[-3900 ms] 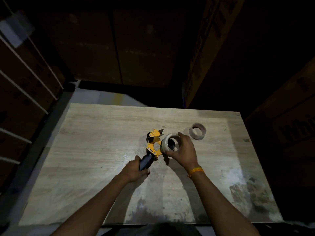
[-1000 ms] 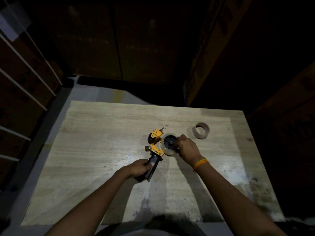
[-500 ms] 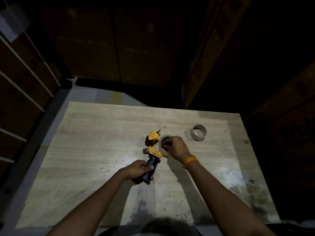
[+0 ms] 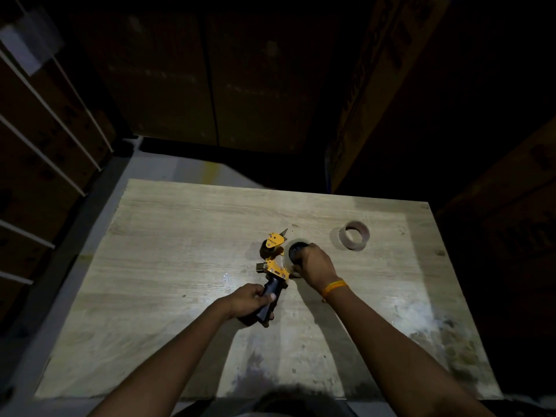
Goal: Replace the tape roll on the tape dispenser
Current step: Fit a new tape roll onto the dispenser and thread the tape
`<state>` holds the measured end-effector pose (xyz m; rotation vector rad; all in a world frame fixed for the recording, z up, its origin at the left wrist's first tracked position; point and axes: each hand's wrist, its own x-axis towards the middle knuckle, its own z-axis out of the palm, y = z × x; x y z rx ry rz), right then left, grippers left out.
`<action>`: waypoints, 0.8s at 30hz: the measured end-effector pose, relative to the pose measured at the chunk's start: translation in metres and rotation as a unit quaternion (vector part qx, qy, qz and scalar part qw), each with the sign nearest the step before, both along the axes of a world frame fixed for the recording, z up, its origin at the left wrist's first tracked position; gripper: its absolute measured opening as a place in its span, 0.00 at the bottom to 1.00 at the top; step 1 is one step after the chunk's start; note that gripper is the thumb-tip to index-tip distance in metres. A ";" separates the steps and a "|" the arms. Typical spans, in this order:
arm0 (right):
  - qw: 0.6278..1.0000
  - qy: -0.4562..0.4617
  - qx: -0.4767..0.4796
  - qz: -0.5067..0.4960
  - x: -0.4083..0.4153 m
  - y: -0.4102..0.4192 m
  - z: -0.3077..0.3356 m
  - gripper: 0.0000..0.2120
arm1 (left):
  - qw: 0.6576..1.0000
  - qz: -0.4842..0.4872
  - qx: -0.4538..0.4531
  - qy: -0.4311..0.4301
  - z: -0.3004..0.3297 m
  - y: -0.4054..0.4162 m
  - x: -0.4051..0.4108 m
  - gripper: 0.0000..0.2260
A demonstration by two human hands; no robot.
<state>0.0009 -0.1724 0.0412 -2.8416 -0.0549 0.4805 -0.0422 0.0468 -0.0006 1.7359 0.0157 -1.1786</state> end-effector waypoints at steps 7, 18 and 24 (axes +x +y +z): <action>0.999 0.001 0.043 -0.001 -0.007 -0.010 -0.005 0.22 | 1.000 0.006 -0.019 0.015 -0.007 0.002 0.001 0.26; 0.998 -0.024 0.037 -0.037 0.000 0.009 -0.005 0.17 | 0.990 0.100 -0.075 0.061 -0.021 -0.026 0.008 0.18; 0.996 -0.083 -0.004 0.039 0.015 0.008 -0.015 0.29 | 0.972 0.170 -0.121 0.113 -0.030 -0.043 0.000 0.11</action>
